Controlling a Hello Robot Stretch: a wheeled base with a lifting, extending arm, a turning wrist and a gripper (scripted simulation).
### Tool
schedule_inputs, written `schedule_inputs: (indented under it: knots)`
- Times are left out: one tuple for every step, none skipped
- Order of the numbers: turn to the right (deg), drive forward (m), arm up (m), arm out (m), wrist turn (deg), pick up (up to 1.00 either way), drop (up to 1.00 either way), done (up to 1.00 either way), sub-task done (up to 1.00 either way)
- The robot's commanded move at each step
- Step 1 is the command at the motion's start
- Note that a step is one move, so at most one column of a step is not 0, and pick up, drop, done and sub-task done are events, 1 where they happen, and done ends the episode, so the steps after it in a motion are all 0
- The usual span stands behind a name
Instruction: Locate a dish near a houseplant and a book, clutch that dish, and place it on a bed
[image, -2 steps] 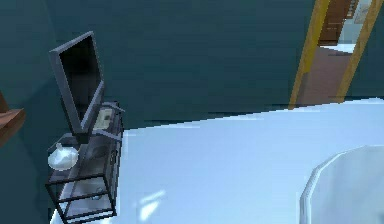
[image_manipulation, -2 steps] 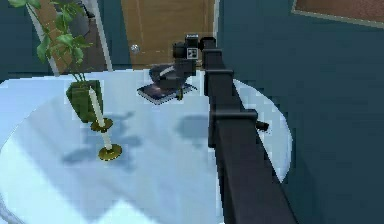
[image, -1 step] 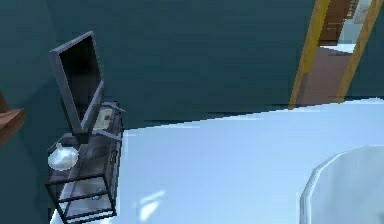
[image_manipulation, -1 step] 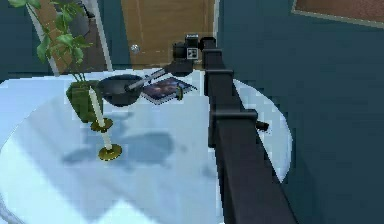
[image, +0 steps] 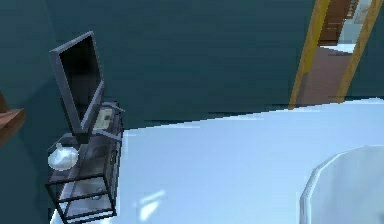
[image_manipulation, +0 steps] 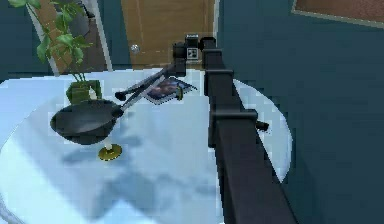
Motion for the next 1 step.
schedule_inputs:
  knots:
    - [0.0,0.00,0.00,0.00,-27.0,0.00,0.00,0.00,0.00]
